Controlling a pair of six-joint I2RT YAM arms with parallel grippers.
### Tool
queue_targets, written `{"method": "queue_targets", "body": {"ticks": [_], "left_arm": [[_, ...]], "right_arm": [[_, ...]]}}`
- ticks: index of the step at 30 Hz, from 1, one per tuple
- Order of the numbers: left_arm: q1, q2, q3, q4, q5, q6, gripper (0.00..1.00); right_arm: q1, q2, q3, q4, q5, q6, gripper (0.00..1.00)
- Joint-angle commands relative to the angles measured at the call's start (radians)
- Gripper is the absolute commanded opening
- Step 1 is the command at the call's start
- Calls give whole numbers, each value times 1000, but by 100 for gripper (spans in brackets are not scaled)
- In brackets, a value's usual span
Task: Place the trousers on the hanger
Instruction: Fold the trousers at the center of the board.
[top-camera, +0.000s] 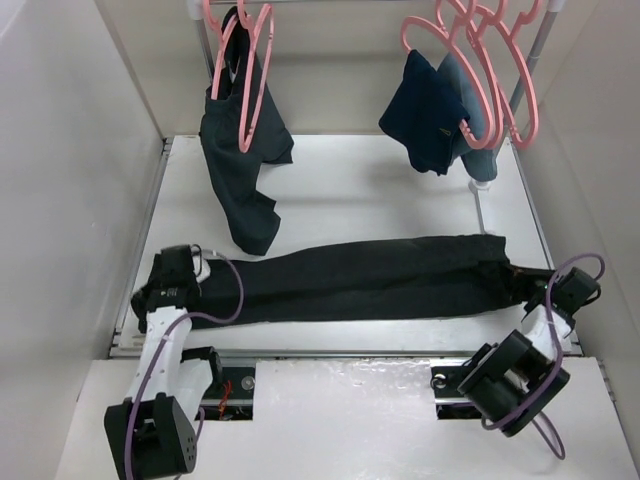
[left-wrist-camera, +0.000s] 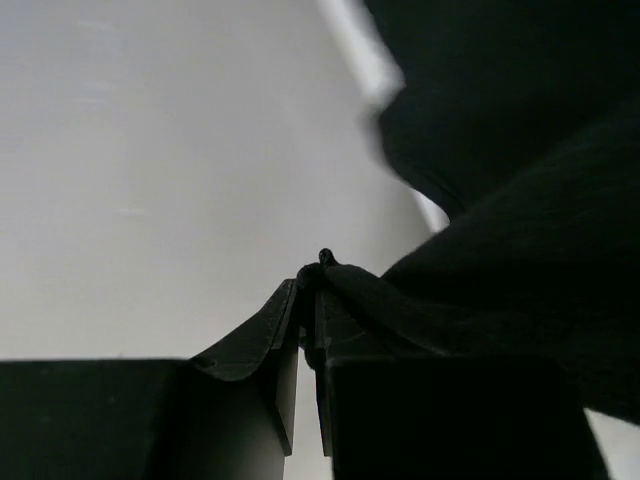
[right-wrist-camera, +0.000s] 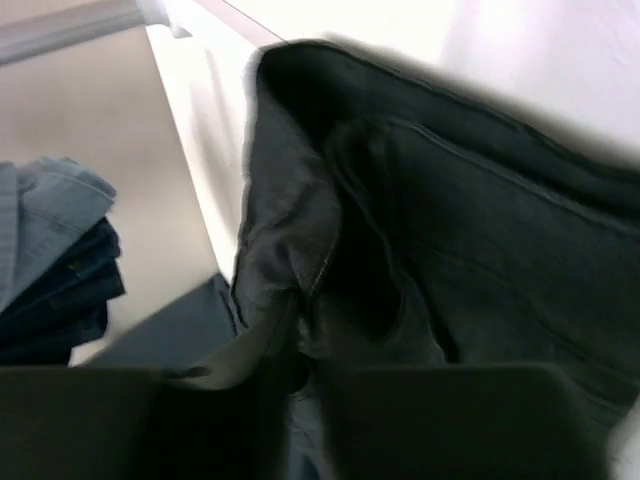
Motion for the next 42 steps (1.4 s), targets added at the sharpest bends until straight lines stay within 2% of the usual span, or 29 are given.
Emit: {"method": "queue_targets", "body": {"ticks": [1, 2, 3, 5, 6, 7, 8, 10, 13, 14, 15, 16, 17, 19, 22, 26, 31, 32, 35, 36, 41, 42], "left_arm": [[-6, -20, -70, -143, -146, 26, 1], [-6, -20, -85, -143, -159, 36, 8], [-6, -20, -116, -153, -185, 45, 25], [-6, -20, -116, -185, -186, 45, 45], [-6, -20, -116, -250, -186, 29, 56], [-15, -20, -96, -293, -186, 12, 72], [-15, -20, -78, -338, -170, -5, 76], [-15, -20, -1, -462, -134, -48, 78], [-15, -1, 112, -524, -65, -60, 84], [-15, -1, 131, -553, -46, -69, 86], [-24, 11, 140, -570, -26, -70, 87], [-24, 11, 140, -587, -6, -80, 87], [-24, 22, 140, -614, 27, -89, 87], [-33, 35, 128, -633, 52, -143, 87], [-33, 46, 105, -665, 139, -168, 91], [-33, 34, 53, -586, 193, -168, 91], [-42, 25, -65, -440, 155, -148, 74], [-42, 25, -76, -423, 140, -148, 65], [-61, 25, -97, -391, 115, -159, 49], [-61, 25, -97, -390, 115, -159, 39], [-61, 25, -65, -371, 115, -178, 0], [-61, 25, -65, -361, 104, -178, 0]], "right_arm": [[-9, -99, -9, 5, -39, 63, 36], [-9, -99, -9, -18, -28, 63, 60], [-9, -99, 0, -39, -7, 54, 66], [-9, -85, 64, -130, 24, -41, 74], [-9, -85, 104, -174, 76, -92, 75], [-9, -85, 193, -219, 111, -144, 75], [-9, -85, 239, -303, 151, -240, 75], [40, -85, 323, -359, 279, -319, 77], [164, -107, 422, -359, 436, -425, 80], [260, -117, 434, -359, 467, -442, 81], [308, -117, 434, -368, 498, -442, 100], [350, -117, 434, -380, 527, -442, 100], [418, -105, 434, -395, 542, -452, 100], [463, -75, 410, -440, 552, -453, 100], [506, -44, 333, -440, 472, -428, 100], [543, -18, 284, -406, 432, -399, 100], [543, 38, 295, -347, 422, -368, 98], [543, 53, 295, -337, 421, -355, 98], [543, 105, 305, -325, 350, -344, 97], [543, 105, 305, -354, 337, -344, 97], [552, -19, 341, -454, 384, -365, 97], [553, -37, 356, -468, 385, -365, 97]]}}
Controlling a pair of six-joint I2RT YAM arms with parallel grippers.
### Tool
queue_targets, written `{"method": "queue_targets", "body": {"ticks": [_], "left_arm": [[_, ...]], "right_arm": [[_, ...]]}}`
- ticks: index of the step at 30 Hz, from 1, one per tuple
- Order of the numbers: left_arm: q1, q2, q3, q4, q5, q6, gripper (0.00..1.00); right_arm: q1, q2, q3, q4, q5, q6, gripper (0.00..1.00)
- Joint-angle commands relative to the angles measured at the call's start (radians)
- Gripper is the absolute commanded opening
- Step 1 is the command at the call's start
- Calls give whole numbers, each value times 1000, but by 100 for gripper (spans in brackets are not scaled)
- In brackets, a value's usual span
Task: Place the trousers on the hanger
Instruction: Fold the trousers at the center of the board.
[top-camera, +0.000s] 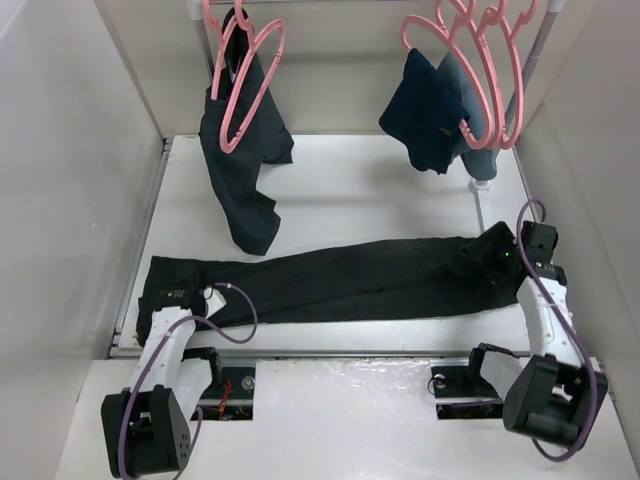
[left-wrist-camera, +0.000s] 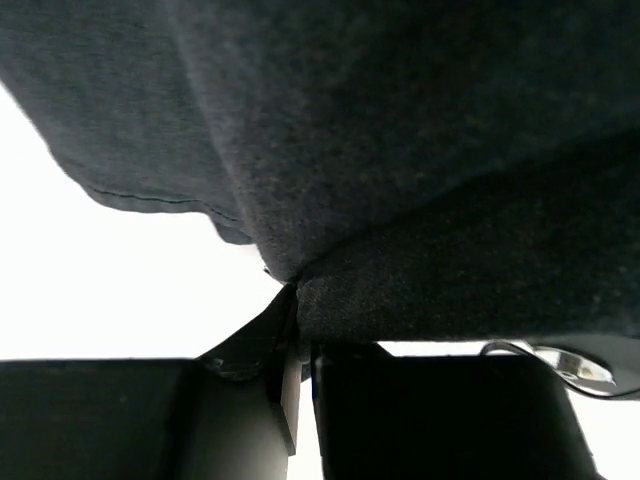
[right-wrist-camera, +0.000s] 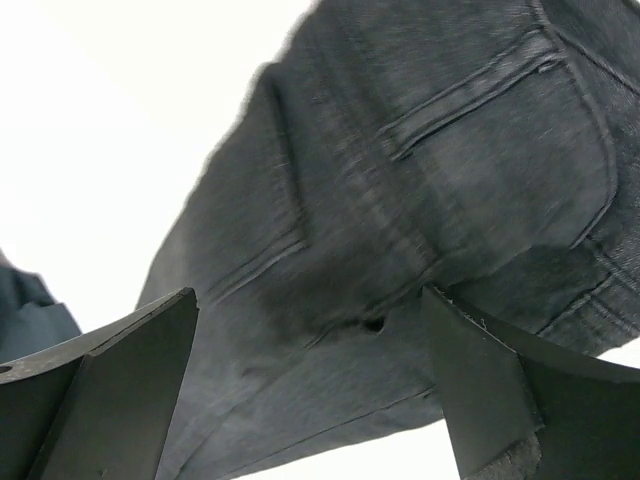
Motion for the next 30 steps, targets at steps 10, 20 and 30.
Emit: {"method": "queue_targets", "body": {"ticks": [10, 20, 30], "left_arm": [[-13, -12, 164, 52, -60, -53, 0], [-22, 6, 198, 40, -90, -62, 0], [-22, 15, 264, 150, -138, -47, 0]], "right_arm": [[60, -79, 67, -95, -69, -9, 97], [80, -43, -30, -15, -88, 46, 97], [80, 96, -36, 169, 44, 68, 0]]}}
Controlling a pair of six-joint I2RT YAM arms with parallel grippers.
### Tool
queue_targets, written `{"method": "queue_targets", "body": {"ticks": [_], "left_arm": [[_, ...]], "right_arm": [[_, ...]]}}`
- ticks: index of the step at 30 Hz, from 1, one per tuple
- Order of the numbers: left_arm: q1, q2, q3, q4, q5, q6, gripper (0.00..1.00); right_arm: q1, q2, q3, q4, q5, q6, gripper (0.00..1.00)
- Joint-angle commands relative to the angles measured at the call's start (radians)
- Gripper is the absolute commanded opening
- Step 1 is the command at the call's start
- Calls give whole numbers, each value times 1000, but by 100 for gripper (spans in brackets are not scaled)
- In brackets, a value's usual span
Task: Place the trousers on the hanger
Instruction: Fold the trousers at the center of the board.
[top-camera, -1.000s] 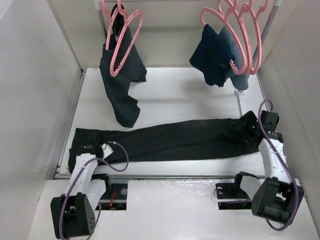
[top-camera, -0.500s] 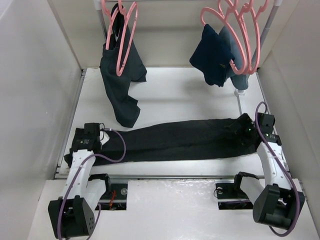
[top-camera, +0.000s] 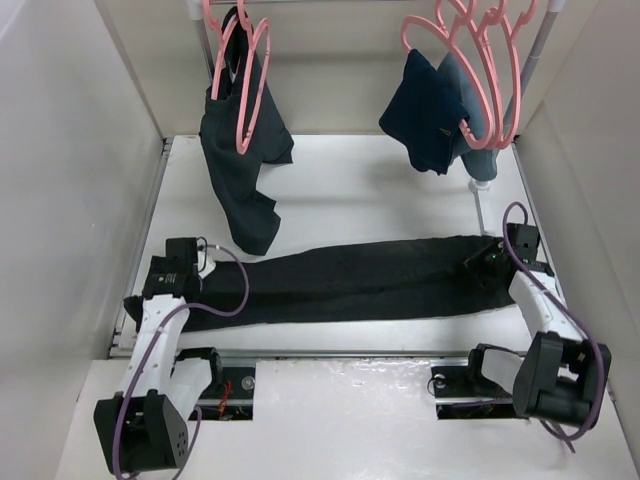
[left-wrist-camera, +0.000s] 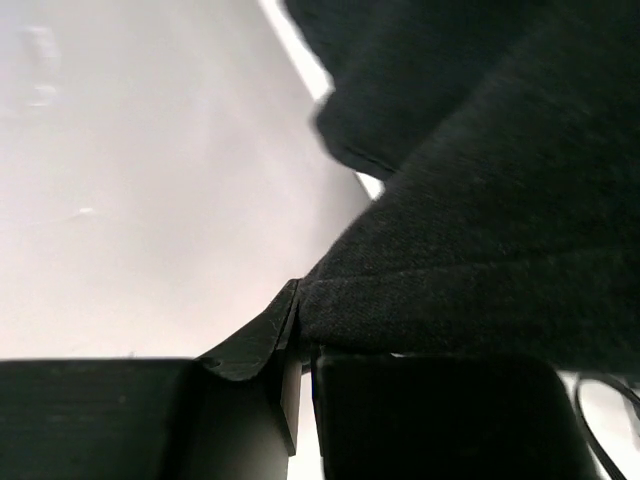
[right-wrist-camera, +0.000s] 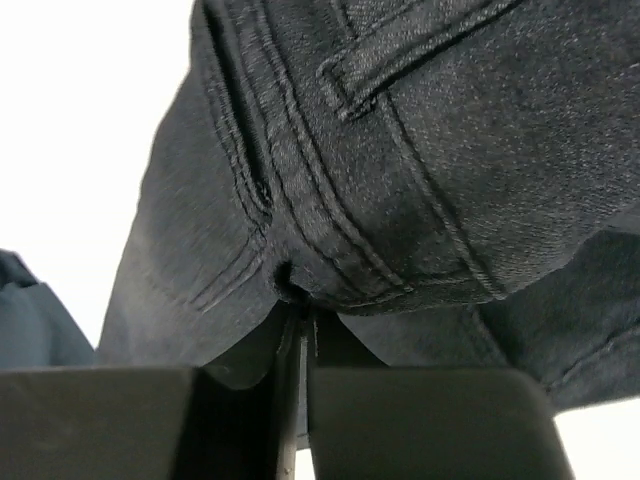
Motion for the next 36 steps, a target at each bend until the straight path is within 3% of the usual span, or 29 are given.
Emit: {"method": "queue_targets", "body": {"ticks": [1, 3, 8, 12, 16, 19, 25, 31, 34, 36], "left_arm": [[-5, 0, 86, 152, -56, 12, 0], [-5, 0, 96, 256, -68, 53, 0], [-5, 11, 145, 734, -108, 251, 0], [-5, 49, 200, 817, -50, 311, 0], [-5, 16, 137, 762, -27, 311, 0], [-5, -7, 55, 483, -11, 302, 0], [-14, -29, -228, 205, -175, 242, 0], [-14, -40, -361, 177, -197, 222, 0], [-14, -40, -359, 163, -197, 222, 0], [-14, -49, -323, 142, -197, 222, 0]], "right_arm": [[9, 68, 52, 111, 100, -6, 0], [9, 93, 109, 111, 109, -32, 0], [55, 93, 310, 51, 149, -77, 0], [107, 46, 394, -7, 209, -95, 0], [117, -48, 306, -16, 221, -95, 0], [107, -89, 235, -41, 221, -86, 0], [77, -178, 146, -163, 158, -86, 0], [42, -289, -64, -193, 25, 47, 0], [29, -355, -90, -212, -7, 87, 0], [29, -386, -43, -255, 51, 87, 0]]}}
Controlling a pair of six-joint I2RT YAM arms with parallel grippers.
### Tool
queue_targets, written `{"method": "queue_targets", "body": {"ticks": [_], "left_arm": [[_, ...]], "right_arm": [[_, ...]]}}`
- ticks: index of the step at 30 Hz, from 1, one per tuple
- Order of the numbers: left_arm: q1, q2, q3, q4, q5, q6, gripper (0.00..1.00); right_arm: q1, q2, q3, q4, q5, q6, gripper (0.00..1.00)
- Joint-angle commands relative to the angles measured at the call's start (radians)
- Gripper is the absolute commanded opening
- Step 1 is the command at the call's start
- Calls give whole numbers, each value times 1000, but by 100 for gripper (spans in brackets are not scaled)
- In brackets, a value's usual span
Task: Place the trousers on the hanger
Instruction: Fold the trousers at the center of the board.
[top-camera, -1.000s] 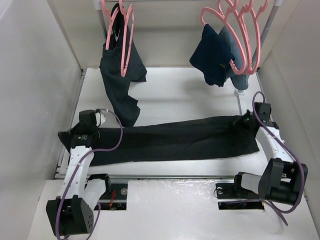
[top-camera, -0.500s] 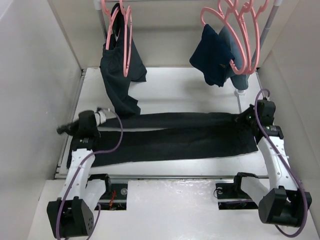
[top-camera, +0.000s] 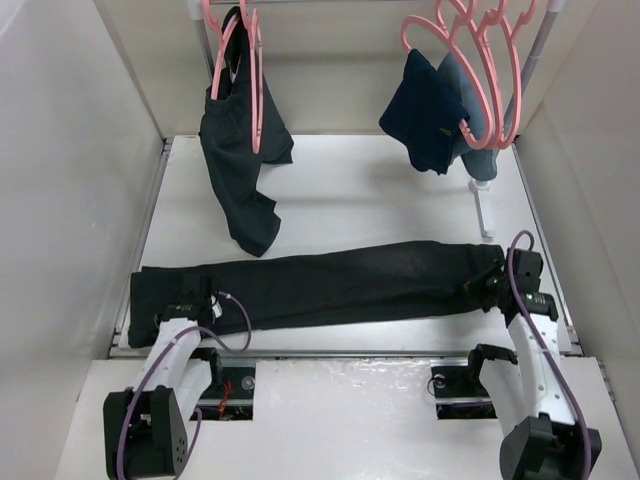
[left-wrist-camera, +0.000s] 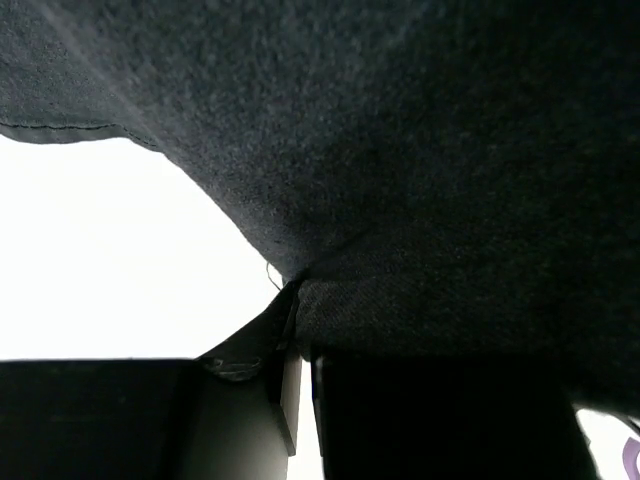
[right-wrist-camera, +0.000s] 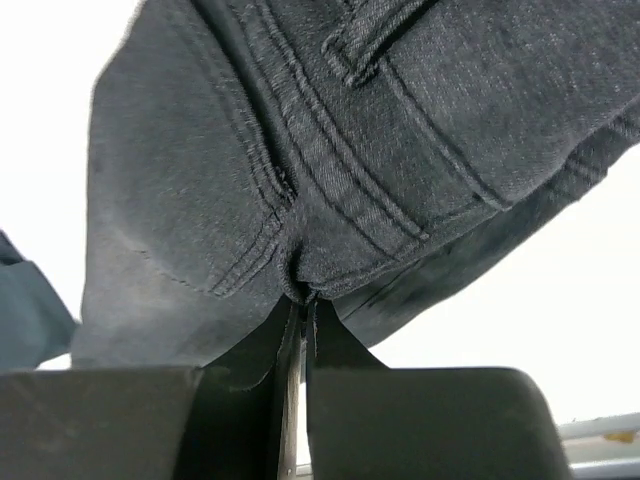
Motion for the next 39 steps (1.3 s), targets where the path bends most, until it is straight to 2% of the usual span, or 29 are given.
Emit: {"method": "queue_targets", "body": {"ticks": [1, 7, 12, 18, 19, 20, 21, 22, 23, 24, 25, 26, 28, 30, 32, 33, 34, 36, 39], "left_arm": [[2, -14, 48, -67, -55, -10, 0], [2, -14, 157, -134, -55, 0, 0], [2, -14, 219, -220, -52, -11, 0], [2, -14, 89, -255, -75, -20, 0], [2, -14, 69, -269, -75, -32, 0], [2, -14, 49, -269, -90, -33, 0], [2, -14, 21, -252, -90, -33, 0], [2, -14, 21, -252, -104, -33, 5], [2, -14, 21, -243, -104, -42, 18], [2, -14, 33, -243, -104, -42, 32], [2, -14, 45, -258, -104, -51, 63], [2, -14, 58, -272, -104, -51, 71], [2, -14, 97, -316, -104, -60, 81], [2, -5, 134, -340, -116, -71, 83], [2, 14, 226, -378, -103, -92, 83], [2, 23, 269, -378, -86, -105, 83], [2, 34, 370, -399, -29, -121, 81], [2, 90, 477, -451, 47, -199, 78], [2, 164, 646, -473, 250, -314, 58]], "right_arm": [[-3, -80, 74, -77, 20, 47, 0], [-3, -146, 128, -160, 114, 36, 0], [-12, -114, 142, -169, 157, 36, 0], [-41, -112, 30, -159, 113, 27, 0], [-41, -121, 30, -159, 113, 27, 4], [-41, -121, 30, -168, 125, 27, 15], [-41, -121, 30, -168, 125, 27, 31], [-41, -121, 30, -180, 139, 27, 54], [-41, -121, 39, -180, 148, 39, 82], [-41, -121, 39, -180, 159, 39, 92], [-41, -121, 72, -180, 168, 39, 95], [-41, -109, 91, -192, 177, 48, 100], [-41, -98, 135, -180, 186, 30, 100], [-41, -89, 206, -151, 199, -7, 98], [-32, -63, 264, -110, 199, -56, 92], [-23, -52, 280, -96, 186, -73, 84], [-9, -40, 292, -87, 186, -84, 80], [60, 12, 313, -67, 224, -93, 73], [191, 83, 323, -30, 309, -93, 56]]}}
